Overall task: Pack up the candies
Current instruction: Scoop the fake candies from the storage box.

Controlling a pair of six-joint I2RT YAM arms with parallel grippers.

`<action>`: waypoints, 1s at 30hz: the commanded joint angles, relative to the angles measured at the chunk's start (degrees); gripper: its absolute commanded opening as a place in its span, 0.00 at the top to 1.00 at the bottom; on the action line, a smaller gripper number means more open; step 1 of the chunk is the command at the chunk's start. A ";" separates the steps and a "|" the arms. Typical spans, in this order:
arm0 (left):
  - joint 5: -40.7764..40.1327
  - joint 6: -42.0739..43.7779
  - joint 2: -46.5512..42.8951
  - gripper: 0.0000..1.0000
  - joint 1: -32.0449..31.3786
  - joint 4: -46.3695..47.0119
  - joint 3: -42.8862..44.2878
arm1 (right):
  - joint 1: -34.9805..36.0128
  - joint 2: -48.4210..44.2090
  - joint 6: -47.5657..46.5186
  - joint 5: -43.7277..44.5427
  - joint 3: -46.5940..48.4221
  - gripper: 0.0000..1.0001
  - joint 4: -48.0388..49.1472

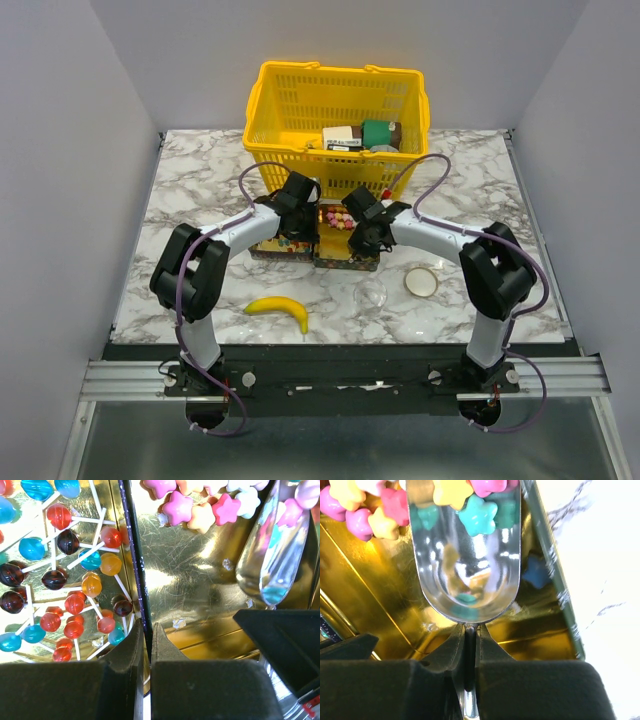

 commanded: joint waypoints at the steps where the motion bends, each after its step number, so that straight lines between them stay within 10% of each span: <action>1: -1.42 1.92 2.29 0.98 0.31 -3.84 -0.89 | -1.63 0.31 -6.07 -0.78 -3.99 0.99 0.72; 9: -1.24 1.57 2.03 0.93 0.31 -4.28 -0.37 | -1.71 1.10 -16.10 -1.66 -4.79 0.99 5.21; 30: -1.42 0.78 -1.31 0.44 0.49 -4.36 2.97 | -1.71 -4.61 -41.41 -1.83 -8.57 0.99 12.25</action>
